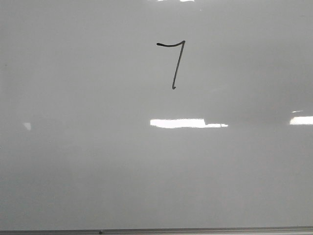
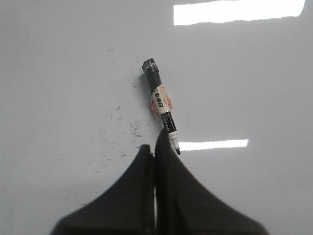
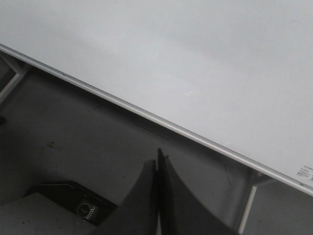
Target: Write number 7 on whiteboard
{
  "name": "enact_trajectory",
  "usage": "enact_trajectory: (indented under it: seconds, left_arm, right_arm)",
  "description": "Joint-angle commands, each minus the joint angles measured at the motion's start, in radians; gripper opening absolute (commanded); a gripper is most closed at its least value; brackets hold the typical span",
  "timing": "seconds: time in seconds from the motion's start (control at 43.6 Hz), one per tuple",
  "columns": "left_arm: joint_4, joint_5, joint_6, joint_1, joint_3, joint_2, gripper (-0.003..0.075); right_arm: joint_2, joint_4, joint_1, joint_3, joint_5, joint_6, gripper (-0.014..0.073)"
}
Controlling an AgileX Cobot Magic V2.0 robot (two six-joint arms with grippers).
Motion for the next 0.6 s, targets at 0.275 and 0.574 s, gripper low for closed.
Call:
enact_trajectory:
  seconds: [0.275,0.574]
  left_arm:
    - [-0.010,-0.083,0.000,-0.003,0.014,-0.013,-0.0020]
    - [-0.010,-0.083,0.000,-0.003,0.014,-0.013,-0.0020]
  right_arm:
    - [-0.038,0.001,-0.076,0.022,-0.110,-0.005,-0.0118]
    - [-0.262,0.011,-0.270,0.395,-0.672,-0.004,-0.0118]
